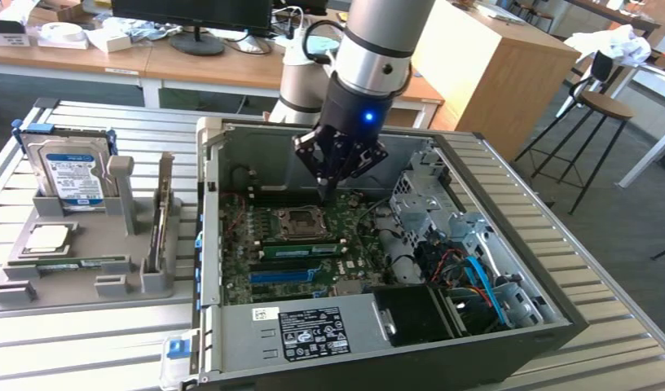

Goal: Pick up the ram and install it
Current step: 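Press down the ram until it locks into place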

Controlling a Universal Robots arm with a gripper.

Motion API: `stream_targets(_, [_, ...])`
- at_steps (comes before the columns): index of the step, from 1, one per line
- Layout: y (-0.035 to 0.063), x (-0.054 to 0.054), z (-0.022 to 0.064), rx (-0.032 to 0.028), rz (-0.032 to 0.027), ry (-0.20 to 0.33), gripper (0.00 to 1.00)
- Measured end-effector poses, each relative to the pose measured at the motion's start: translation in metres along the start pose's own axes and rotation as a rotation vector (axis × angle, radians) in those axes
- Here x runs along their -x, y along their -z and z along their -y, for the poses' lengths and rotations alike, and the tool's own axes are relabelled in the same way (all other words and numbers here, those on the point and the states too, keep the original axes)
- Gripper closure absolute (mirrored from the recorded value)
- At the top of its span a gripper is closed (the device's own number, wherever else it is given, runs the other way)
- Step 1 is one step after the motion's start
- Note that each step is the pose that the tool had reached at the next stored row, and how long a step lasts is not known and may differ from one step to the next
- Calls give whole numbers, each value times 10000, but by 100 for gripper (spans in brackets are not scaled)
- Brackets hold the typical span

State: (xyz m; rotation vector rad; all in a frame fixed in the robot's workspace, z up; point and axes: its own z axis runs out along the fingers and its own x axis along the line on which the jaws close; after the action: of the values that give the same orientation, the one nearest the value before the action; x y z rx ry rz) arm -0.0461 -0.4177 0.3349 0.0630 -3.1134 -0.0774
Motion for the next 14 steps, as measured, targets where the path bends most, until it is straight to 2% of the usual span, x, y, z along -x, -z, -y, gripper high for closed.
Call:
stream_targets(7, [90,-3,-4,0,0,0,90])
stream_targets(14, [98,-3,-5,0,0,1,90])
